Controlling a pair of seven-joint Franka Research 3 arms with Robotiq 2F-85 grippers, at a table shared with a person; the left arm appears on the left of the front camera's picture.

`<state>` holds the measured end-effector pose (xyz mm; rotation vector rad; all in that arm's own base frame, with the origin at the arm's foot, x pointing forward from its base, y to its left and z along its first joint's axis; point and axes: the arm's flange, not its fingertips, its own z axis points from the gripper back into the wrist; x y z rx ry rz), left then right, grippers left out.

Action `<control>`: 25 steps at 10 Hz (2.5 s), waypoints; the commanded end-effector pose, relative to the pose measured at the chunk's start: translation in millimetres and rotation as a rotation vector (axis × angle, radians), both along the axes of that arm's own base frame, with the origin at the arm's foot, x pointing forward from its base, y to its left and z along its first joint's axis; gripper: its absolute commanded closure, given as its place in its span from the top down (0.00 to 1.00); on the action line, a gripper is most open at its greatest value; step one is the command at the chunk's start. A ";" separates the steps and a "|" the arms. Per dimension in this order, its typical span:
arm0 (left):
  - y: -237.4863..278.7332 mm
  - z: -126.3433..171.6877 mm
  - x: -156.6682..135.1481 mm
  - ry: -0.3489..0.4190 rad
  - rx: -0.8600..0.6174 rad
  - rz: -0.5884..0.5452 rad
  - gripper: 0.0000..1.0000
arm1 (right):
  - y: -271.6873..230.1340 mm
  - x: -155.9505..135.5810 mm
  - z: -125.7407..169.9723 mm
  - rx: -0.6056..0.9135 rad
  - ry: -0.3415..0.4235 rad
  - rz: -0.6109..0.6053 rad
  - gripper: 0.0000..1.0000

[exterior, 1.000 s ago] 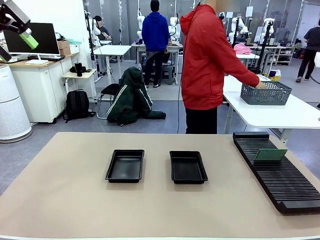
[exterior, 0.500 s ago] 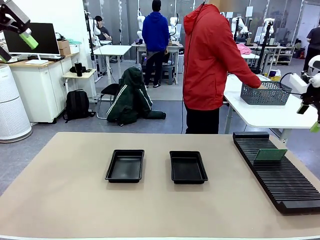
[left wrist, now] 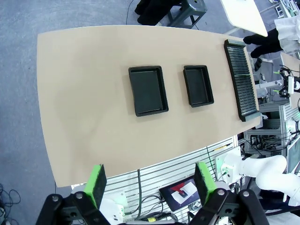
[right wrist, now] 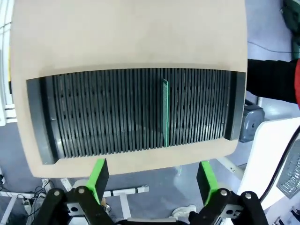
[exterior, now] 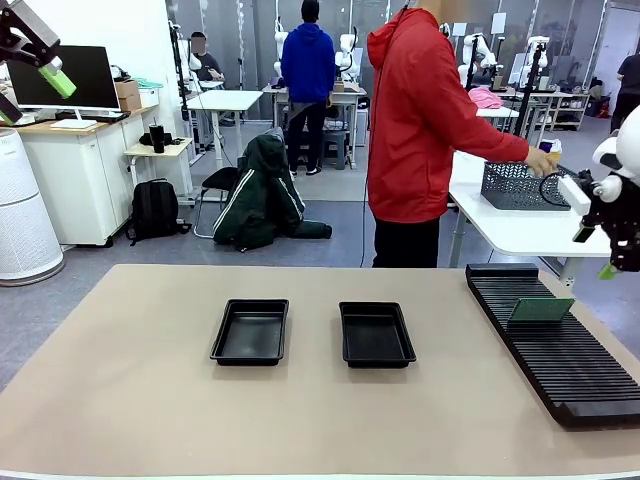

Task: Inspect and transfer BCBs to ESD trays.
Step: Pick up the Blank PCB from the PCB Rack and place it in the left ESD tray.

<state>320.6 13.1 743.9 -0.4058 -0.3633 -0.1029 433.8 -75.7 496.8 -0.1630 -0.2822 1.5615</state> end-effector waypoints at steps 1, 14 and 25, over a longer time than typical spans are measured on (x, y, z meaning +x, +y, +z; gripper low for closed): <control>0.3 -0.8 -0.4 0.008 0.009 0.003 1.00 | -4.4 8.1 -27.4 0.032 -0.028 0.031 1.00; 0.3 -0.8 -0.4 0.008 0.009 0.003 1.00 | -9.9 62.2 -120.9 0.098 0.024 0.051 1.00; 0.3 -0.8 -0.4 0.008 0.009 0.003 1.00 | -7.5 63.4 -119.4 0.068 0.020 0.041 1.00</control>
